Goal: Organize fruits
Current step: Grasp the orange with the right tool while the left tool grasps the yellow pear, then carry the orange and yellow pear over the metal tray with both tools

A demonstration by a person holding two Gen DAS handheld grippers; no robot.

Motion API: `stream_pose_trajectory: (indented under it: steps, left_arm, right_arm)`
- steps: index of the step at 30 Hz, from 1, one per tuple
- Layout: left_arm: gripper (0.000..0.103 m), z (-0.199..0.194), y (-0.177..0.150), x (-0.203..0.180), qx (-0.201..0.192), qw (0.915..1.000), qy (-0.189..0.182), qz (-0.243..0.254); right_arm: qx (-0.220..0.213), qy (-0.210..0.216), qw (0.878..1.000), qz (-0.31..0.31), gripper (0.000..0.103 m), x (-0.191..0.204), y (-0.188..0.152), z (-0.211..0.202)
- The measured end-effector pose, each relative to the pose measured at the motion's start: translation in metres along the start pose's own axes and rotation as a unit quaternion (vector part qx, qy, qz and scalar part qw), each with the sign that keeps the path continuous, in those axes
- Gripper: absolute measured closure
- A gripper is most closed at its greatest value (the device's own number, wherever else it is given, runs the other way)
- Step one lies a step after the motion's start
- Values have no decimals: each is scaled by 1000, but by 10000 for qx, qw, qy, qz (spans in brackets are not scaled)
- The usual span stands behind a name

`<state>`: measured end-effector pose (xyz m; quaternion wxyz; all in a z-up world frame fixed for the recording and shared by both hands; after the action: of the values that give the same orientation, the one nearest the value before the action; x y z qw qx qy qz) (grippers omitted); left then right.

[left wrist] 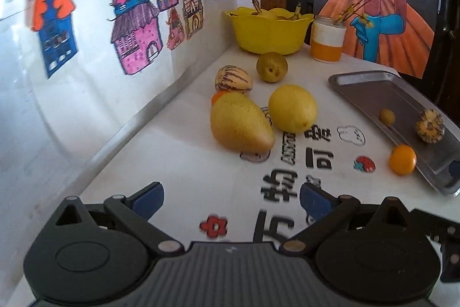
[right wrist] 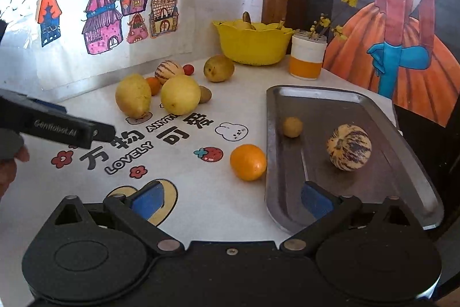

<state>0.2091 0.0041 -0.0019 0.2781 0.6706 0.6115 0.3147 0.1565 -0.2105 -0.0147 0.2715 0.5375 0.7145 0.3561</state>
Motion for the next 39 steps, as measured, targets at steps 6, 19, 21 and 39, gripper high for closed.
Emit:
stream_pose_trajectory:
  steps: [6, 19, 21, 39]
  left_arm:
    - [0, 24, 17, -6, -43, 10000, -47, 29]
    - [6, 59, 33, -9, -56, 9997, 75, -241]
    - [9, 62, 34, -9, -60, 9997, 78, -220]
    - [36, 79, 48, -5, 9, 9980, -139, -623]
  right_arm:
    - [16, 93, 9999, -111, 19, -9, 8, 14]
    - [9, -227, 9977, -634, 55, -10, 12, 36]
    - [-7, -262, 9970, -729, 55, -7, 12, 37]
    - [10, -123, 9950, -992, 67, 2, 13, 42]
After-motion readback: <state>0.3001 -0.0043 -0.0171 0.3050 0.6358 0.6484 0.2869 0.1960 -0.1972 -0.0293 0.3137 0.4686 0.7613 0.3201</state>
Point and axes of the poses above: each gripper's, at about its wrist camera, not at the fingertips, and z roughly the way its jaws point, x to its left, y to its top, the point moved 2 cm from there along z, roughly the way its jaws point, and after that the axes turned 5 degrees about y, right-handed, at the moved point
